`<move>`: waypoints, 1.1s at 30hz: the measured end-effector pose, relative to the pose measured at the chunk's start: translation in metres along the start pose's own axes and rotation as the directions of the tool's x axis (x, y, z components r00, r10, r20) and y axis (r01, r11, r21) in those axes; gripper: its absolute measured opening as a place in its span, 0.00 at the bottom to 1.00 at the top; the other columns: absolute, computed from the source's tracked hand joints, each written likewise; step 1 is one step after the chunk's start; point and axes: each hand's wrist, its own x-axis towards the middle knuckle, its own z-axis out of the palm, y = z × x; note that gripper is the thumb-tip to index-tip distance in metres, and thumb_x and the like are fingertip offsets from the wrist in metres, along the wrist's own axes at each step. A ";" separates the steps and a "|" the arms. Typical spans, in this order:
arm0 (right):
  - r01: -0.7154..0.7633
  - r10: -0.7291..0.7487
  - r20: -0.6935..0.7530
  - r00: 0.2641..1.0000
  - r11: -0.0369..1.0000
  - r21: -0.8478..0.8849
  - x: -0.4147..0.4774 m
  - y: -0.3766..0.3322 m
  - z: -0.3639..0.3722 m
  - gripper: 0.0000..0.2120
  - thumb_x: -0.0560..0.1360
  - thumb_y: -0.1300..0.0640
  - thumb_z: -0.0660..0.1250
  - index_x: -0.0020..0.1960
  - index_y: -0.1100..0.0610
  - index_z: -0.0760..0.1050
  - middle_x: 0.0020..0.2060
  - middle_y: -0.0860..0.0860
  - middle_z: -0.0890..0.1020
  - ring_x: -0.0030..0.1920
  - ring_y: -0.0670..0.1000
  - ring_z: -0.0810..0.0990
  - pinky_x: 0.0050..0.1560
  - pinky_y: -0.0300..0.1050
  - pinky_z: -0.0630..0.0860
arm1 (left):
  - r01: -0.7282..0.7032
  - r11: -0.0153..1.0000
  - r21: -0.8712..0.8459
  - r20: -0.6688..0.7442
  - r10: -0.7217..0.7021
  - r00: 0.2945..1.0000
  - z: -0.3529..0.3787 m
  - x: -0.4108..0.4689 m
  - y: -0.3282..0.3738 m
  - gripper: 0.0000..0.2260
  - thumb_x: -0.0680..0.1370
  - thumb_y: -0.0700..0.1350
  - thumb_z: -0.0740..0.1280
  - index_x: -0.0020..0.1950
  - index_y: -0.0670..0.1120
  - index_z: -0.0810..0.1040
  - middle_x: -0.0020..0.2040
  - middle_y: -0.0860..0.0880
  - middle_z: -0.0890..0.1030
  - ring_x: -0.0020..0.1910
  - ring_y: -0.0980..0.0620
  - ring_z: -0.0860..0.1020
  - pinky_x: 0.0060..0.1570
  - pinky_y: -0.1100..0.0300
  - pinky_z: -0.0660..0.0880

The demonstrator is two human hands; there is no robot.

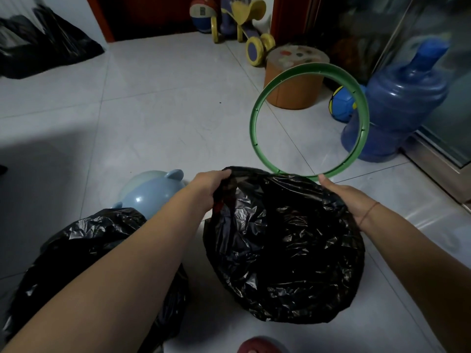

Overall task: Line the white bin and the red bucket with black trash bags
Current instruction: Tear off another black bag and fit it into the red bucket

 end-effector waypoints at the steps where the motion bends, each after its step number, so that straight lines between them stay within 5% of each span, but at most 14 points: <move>1: 0.003 -0.003 0.000 1.000 1.000 -0.002 -0.001 0.000 -0.001 0.38 0.55 0.30 0.73 0.54 0.56 0.82 0.60 0.61 0.79 0.63 0.61 0.75 0.68 0.59 0.68 | 0.007 1.000 0.004 0.107 -0.007 0.994 -0.002 -0.005 0.001 0.11 0.75 0.47 0.71 0.48 0.39 0.79 0.39 0.43 0.82 0.28 0.48 0.82 0.29 0.58 0.79; 4: 0.011 -0.011 0.000 1.000 1.000 -0.002 -0.004 0.001 -0.005 0.38 0.56 0.30 0.73 0.54 0.57 0.82 0.60 0.61 0.79 0.62 0.60 0.77 0.67 0.58 0.70 | -0.018 0.984 0.178 0.296 -0.036 0.954 -0.012 -0.015 -0.001 0.24 0.65 0.46 0.75 0.57 0.36 0.78 0.47 0.40 0.84 0.41 0.46 0.84 0.43 0.53 0.80; 8: 0.032 -0.032 0.023 0.999 0.999 -0.006 -0.005 0.000 -0.008 0.38 0.56 0.30 0.72 0.53 0.59 0.83 0.50 0.58 0.85 0.53 0.57 0.83 0.56 0.49 0.77 | -0.061 0.967 0.246 0.267 -0.007 0.964 -0.020 -0.017 -0.005 0.13 0.71 0.37 0.72 0.54 0.37 0.78 0.48 0.39 0.83 0.46 0.43 0.82 0.50 0.49 0.79; 12: 0.043 -0.058 0.153 0.986 0.994 0.103 -0.005 0.004 -0.010 0.25 0.64 0.39 0.72 0.49 0.59 0.84 0.48 0.58 0.85 0.46 0.54 0.85 0.43 0.43 0.81 | -0.043 0.994 0.104 0.233 0.018 0.972 -0.024 -0.012 -0.011 0.04 0.78 0.39 0.66 0.49 0.38 0.77 0.42 0.42 0.83 0.40 0.48 0.82 0.43 0.54 0.80; 16: 0.064 -0.084 0.125 0.989 0.986 0.155 -0.003 0.007 -0.008 0.21 0.68 0.47 0.70 0.54 0.61 0.82 0.48 0.58 0.85 0.47 0.53 0.85 0.45 0.43 0.81 | 0.023 0.999 0.037 0.133 -0.028 0.991 -0.013 -0.006 -0.023 0.09 0.81 0.43 0.63 0.44 0.39 0.77 0.32 0.45 0.83 0.31 0.51 0.82 0.40 0.56 0.78; 18: 0.069 -0.078 0.071 0.994 0.990 0.125 -0.003 0.008 -0.004 0.25 0.67 0.45 0.71 0.57 0.62 0.80 0.51 0.58 0.84 0.51 0.55 0.83 0.56 0.48 0.78 | -0.031 0.997 0.073 0.054 0.027 0.998 -0.006 -0.003 -0.029 0.09 0.80 0.45 0.65 0.48 0.39 0.77 0.37 0.42 0.82 0.34 0.47 0.81 0.43 0.54 0.79; 20: 0.064 -0.067 0.024 0.997 0.994 0.094 -0.003 0.007 -0.002 0.29 0.65 0.42 0.71 0.58 0.60 0.80 0.55 0.59 0.83 0.56 0.57 0.81 0.65 0.52 0.71 | -0.135 0.977 0.164 -0.025 0.141 0.990 -0.001 0.001 -0.035 0.12 0.79 0.48 0.65 0.54 0.39 0.78 0.43 0.41 0.81 0.38 0.45 0.79 0.47 0.54 0.79; 23: 0.062 -0.063 -0.061 0.996 0.998 -0.004 -0.006 0.001 0.004 0.33 0.64 0.35 0.69 0.58 0.59 0.80 0.57 0.58 0.82 0.60 0.57 0.78 0.69 0.53 0.67 | -0.262 0.873 0.411 -0.009 0.292 0.957 -0.003 0.003 -0.038 0.15 0.79 0.51 0.65 0.54 0.40 0.80 0.42 0.44 0.81 0.38 0.50 0.78 0.37 0.66 0.74; 25: 0.049 -0.058 -0.098 0.994 0.995 -0.087 -0.004 0.001 0.007 0.28 0.73 0.40 0.64 0.62 0.62 0.76 0.62 0.60 0.78 0.64 0.58 0.75 0.69 0.47 0.65 | -0.284 0.828 0.483 0.040 0.303 0.952 -0.004 0.004 -0.039 0.16 0.80 0.51 0.64 0.53 0.38 0.80 0.44 0.42 0.81 0.43 0.49 0.78 0.41 0.62 0.72; 27: 0.026 -0.043 -0.116 0.992 0.989 -0.144 0.001 0.008 0.009 0.22 0.81 0.51 0.56 0.67 0.66 0.70 0.66 0.63 0.74 0.67 0.61 0.72 0.61 0.45 0.69 | -0.279 0.825 0.492 0.069 0.283 0.957 -0.005 0.002 -0.042 0.13 0.80 0.49 0.64 0.48 0.39 0.78 0.42 0.41 0.80 0.46 0.47 0.76 0.46 0.58 0.69; 30: -0.030 0.010 -0.152 0.988 0.991 -0.132 0.007 0.014 0.014 0.21 0.81 0.54 0.55 0.68 0.66 0.68 0.66 0.63 0.74 0.66 0.61 0.73 0.41 0.36 0.75 | -0.259 0.824 0.503 0.072 0.259 0.963 -0.010 0.002 -0.046 0.11 0.81 0.47 0.62 0.44 0.40 0.77 0.42 0.42 0.79 0.42 0.47 0.76 0.44 0.61 0.72; 33: -0.046 0.032 -0.172 0.985 0.996 -0.080 0.010 0.013 0.016 0.21 0.81 0.50 0.55 0.65 0.65 0.72 0.61 0.62 0.78 0.62 0.58 0.75 0.41 0.34 0.75 | -0.244 0.814 0.527 0.077 0.241 0.968 -0.013 0.003 -0.051 0.08 0.81 0.41 0.63 0.45 0.38 0.77 0.36 0.45 0.79 0.34 0.52 0.75 0.31 0.70 0.72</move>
